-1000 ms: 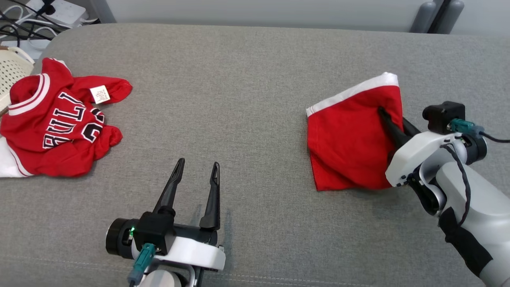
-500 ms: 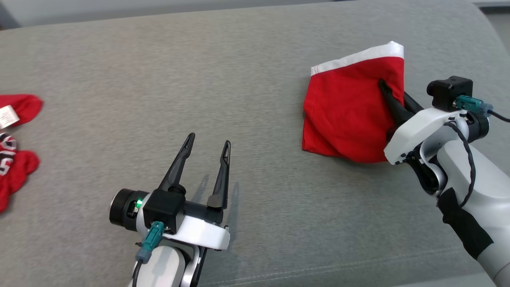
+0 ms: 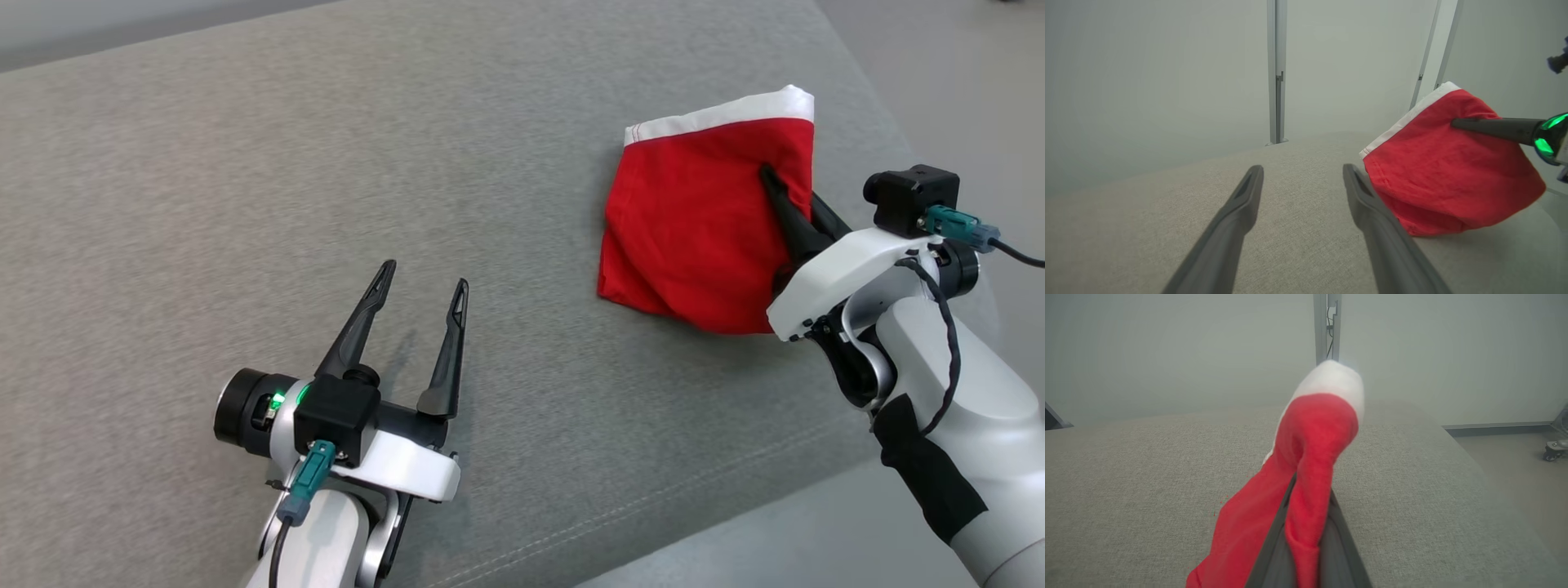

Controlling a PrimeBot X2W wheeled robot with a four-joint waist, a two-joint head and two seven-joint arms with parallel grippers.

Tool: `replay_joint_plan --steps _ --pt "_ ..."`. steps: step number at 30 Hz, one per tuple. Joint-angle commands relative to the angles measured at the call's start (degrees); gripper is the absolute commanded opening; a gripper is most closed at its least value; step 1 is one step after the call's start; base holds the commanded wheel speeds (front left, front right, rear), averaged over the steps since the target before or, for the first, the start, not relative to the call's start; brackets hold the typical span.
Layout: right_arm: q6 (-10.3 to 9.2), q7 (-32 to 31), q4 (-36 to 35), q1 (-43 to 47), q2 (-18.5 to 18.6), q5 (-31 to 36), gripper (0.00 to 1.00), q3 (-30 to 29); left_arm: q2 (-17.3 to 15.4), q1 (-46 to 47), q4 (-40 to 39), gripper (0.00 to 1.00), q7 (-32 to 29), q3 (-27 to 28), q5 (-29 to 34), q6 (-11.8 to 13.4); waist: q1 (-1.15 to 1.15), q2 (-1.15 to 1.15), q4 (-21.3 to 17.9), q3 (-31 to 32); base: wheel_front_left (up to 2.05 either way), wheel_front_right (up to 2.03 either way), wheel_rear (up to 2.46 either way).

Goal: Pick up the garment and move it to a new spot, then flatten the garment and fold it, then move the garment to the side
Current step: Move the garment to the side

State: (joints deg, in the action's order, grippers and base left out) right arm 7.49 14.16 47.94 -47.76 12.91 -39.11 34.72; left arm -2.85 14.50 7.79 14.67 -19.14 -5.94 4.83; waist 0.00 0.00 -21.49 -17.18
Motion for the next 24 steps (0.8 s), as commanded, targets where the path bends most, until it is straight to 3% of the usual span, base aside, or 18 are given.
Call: replay_joint_plan --steps 1,5,11,15,24 --pt "0.0 0.8 -1.4 1.3 -0.1 0.4 0.0 -0.2 -0.2 2.0 -1.2 1.0 0.3 1.8 0.6 -0.4 0.0 0.0 -2.6 -1.0 0.0 0.0 0.0" --pt "0.0 0.8 -1.5 2.0 -0.8 0.7 0.0 -1.9 -0.3 2.1 -0.9 1.0 0.3 2.1 1.3 -0.9 0.0 0.0 -5.2 -1.8 0.0 0.0 0.0" --pt "0.0 0.8 -2.2 1.7 -2.8 -4.8 0.0 -10.1 -0.5 3.1 -0.8 1.0 0.3 1.6 2.6 -1.6 0.0 0.0 -6.6 -4.2 0.0 0.0 0.0" --pt "0.0 0.8 -0.1 -9.0 -2.6 -3.7 0.0 -20.8 -1.6 6.8 -0.9 1.0 0.3 0.3 4.5 -2.8 0.0 0.0 -2.7 -9.8 0.0 0.0 0.0" --pt "0.0 0.8 6.2 -21.4 -2.5 -1.0 0.0 -27.1 -2.4 9.3 -2.4 1.0 0.3 -0.8 5.7 -3.0 0.0 0.0 4.5 -15.4 0.0 0.0 0.0"
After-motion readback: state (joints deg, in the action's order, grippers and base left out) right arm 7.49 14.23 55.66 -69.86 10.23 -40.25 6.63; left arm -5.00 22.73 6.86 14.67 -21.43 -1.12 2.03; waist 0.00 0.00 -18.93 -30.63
